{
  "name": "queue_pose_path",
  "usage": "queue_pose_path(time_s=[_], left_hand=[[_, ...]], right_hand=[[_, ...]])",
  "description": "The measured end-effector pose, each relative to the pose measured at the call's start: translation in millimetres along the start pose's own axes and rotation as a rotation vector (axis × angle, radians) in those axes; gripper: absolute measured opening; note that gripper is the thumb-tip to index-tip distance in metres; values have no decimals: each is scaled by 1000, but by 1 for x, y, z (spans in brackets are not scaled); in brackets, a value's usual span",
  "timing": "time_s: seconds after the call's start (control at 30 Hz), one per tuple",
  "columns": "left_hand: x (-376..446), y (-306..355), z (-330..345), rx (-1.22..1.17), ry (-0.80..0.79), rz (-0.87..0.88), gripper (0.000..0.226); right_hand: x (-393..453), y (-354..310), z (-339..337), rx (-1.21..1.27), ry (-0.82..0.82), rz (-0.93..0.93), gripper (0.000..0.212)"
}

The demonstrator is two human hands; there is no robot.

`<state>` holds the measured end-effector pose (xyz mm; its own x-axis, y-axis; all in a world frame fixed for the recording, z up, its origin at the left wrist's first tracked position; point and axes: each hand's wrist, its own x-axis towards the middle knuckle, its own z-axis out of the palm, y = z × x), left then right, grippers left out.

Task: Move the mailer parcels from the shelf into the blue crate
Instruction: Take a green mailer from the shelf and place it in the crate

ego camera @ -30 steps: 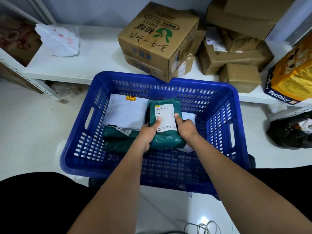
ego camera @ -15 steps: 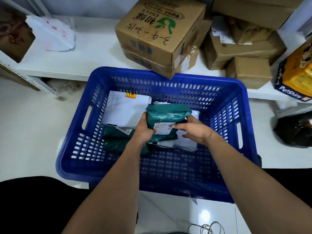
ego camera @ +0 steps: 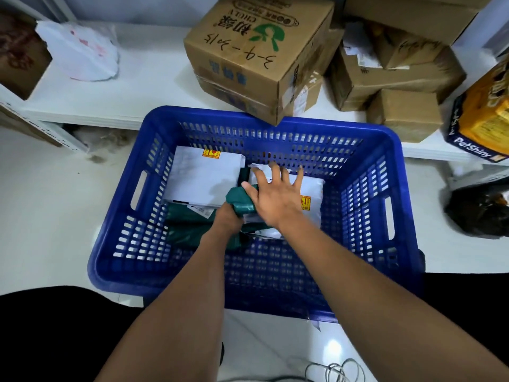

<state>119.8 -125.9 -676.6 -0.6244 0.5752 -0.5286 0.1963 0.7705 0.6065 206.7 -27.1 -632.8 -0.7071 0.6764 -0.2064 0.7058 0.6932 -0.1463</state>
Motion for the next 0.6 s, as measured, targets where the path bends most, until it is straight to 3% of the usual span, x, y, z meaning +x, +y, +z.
queue_pose_path(time_s=[0.07,0.17,0.2,0.3,0.4,0.5,0.6], left_hand=[[1,3,-11,-134,99,27,36],[0,27,-34,-187,630,118,32],[-1,40,-38,-123,712,211,30],[-5,70,-26,161,606,533,28],[-4,48,1,408,441,472,37],[-13,19,15,74,539,333,32],[-16,31,22,-385,542,0,31]], right_hand=[[-4,-1,11,-33,39,37,66],[-3,-1,15,-57,122,40,64],[-2,0,16,-56,155,37,64],[0,4,19,24,161,21,53],[0,11,24,251,163,93,47],[-4,10,30,715,191,269,45],[-5,0,23,1019,195,551,41]])
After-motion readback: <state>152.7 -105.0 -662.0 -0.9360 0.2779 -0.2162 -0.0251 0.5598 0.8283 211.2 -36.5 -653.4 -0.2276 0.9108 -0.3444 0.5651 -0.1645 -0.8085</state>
